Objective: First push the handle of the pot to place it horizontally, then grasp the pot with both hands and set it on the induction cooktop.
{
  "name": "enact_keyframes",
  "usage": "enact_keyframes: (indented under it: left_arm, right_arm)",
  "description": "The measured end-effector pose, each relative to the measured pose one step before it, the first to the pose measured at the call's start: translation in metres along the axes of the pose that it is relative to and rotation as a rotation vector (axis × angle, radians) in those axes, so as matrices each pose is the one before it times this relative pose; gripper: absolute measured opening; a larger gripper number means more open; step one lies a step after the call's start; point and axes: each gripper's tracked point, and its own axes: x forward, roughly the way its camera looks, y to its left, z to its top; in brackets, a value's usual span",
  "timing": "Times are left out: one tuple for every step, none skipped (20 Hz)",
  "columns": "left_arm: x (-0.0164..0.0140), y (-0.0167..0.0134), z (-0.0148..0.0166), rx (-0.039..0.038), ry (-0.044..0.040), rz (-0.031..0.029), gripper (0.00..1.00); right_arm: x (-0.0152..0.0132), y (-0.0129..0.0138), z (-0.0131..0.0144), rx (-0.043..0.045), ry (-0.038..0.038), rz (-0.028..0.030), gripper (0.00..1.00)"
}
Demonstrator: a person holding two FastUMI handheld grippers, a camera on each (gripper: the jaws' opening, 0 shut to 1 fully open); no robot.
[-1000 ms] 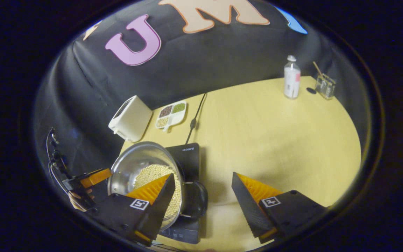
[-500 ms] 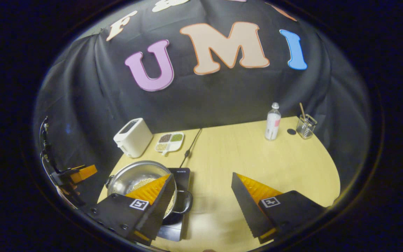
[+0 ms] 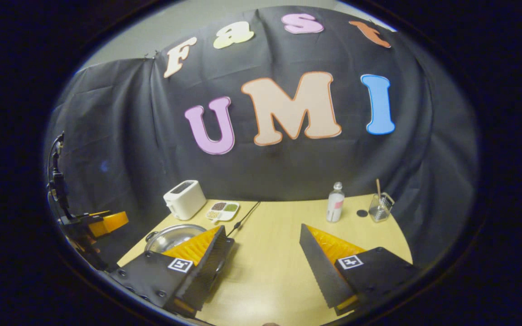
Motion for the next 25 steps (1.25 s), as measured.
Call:
enact_keyframes:
  left_arm:
    - [-0.01358,-0.01690,0.00505,-0.00140,-0.02902,0.00667,0.96]
    - [-0.00955,-0.01541,0.00832,0.00738,-0.03260,0.00692,0.96]
    - [-0.01007,-0.01459,0.00683,0.01072,-0.03164,0.00616,0.96]
    - [-0.00918,-0.01532,0.00833,0.01236,-0.03055,0.00094,0.96]
    - [-0.00878,-0.01520,0.00884,0.01260,-0.02945,-0.00097,0.96]
    - [-0.00709,-0.01434,0.00926,0.01045,-0.02667,-0.00031,0.96]
    - [-0.00669,-0.01410,0.00616,0.00806,-0.02722,-0.00280,0.93]
    - [-0.00604,-0.01290,0.00659,0.00640,-0.02205,-0.00332,0.94]
    - [-0.00638,-0.01162,0.00414,0.00493,-0.01504,-0.00229,0.96]
    - [-0.00658,-0.01079,0.00247,0.00094,-0.00679,-0.00607,0.94]
    - [-0.00557,-0.01274,0.00187,-0.00625,-0.00909,-0.01048,0.94]
    - [-0.00551,-0.01070,0.00206,-0.01108,-0.00683,-0.01176,0.96]
    - [-0.00548,-0.00786,0.00259,-0.00684,-0.00880,-0.01087,0.96]
    - [-0.00349,-0.00602,0.00117,0.00692,0.00048,-0.00498,0.96]
    - [-0.00609,-0.00304,0.00122,0.01272,-0.00595,-0.00075,0.94]
    - [-0.00335,-0.00791,0.00561,0.01388,-0.01443,-0.00897,0.96]
    - [-0.00329,-0.00657,0.00359,0.00681,-0.01054,-0.00758,0.93]
    - [-0.00263,-0.00662,0.00401,0.00360,-0.01592,-0.01146,0.94]
    - [-0.00457,-0.00672,0.00331,0.00001,-0.01592,-0.01114,0.94]
    - [-0.00160,-0.00654,0.00213,-0.00156,-0.00933,-0.00990,0.94]
    - [-0.00335,-0.00511,-0.00003,0.00012,-0.00716,-0.00925,0.96]
    - [-0.00144,-0.00402,-0.00035,0.00215,-0.00257,-0.00355,0.96]
    - [-0.00288,-0.00469,-0.00042,0.00025,-0.00051,-0.00653,0.96]
    - [-0.00064,-0.00505,0.00075,0.00049,-0.00206,-0.00962,0.96]
    - [-0.00029,-0.00314,-0.00017,0.00164,-0.00089,-0.00572,0.94]
  right_arm:
    - [-0.00982,-0.01376,0.01044,-0.00987,-0.01791,0.00881,0.92]
    - [-0.00854,-0.01078,0.00979,-0.00766,-0.02012,0.00654,0.92]
    - [-0.01039,-0.01017,0.00909,-0.00154,-0.02082,0.00504,0.92]
    - [-0.01045,-0.00674,0.01043,0.00106,-0.02242,0.00487,0.92]
    - [-0.00860,-0.01033,0.00835,0.00470,-0.02008,0.00513,0.92]
    - [-0.00932,-0.00886,0.00545,0.00839,-0.01943,0.00851,0.92]
    - [-0.01067,-0.00972,0.00855,0.01074,-0.02348,0.00533,0.92]
    - [-0.01013,-0.00968,0.00887,0.00758,-0.02649,0.00063,0.92]
    - [-0.01065,-0.01133,0.00875,0.00278,-0.02150,-0.00788,0.92]
    - [-0.00656,-0.00937,0.00306,0.00019,-0.01263,-0.01585,0.92]
    - [-0.00843,-0.00942,0.00424,-0.00604,-0.00739,-0.01344,0.92]
    - [-0.00726,-0.00775,0.00297,-0.00800,-0.01129,-0.01756,0.92]
    - [-0.00637,-0.00841,0.00454,-0.01391,-0.01309,-0.01123,0.92]
    - [-0.00640,-0.00451,0.00369,-0.01374,-0.01627,-0.01352,0.92]
    - [-0.00631,-0.00574,0.00659,-0.01393,-0.01964,-0.01361,0.92]
    - [-0.00543,-0.00150,0.00572,-0.01529,-0.01824,-0.01071,0.92]
    - [-0.00571,-0.00350,0.00492,-0.01636,-0.01359,-0.00804,0.92]
    - [-0.00523,-0.00217,0.00473,-0.01363,-0.01168,-0.00461,0.92]
    - [-0.00490,-0.00340,0.00436,-0.00765,-0.01316,-0.00408,0.92]
    - [-0.00373,-0.00279,0.00291,-0.00201,-0.00919,-0.00511,0.92]
    - [-0.00307,-0.00250,0.00318,0.00463,-0.00887,-0.00680,0.92]
    - [-0.00184,-0.00292,0.00174,0.00834,-0.00659,-0.00730,0.92]
    - [-0.00318,-0.00227,0.00287,0.00471,-0.00826,-0.00124,0.92]
    - [-0.00216,-0.00177,0.00154,-0.00166,-0.00443,-0.00077,0.92]
    - [-0.00054,-0.00233,0.00068,-0.00803,-0.00399,-0.00134,0.92]
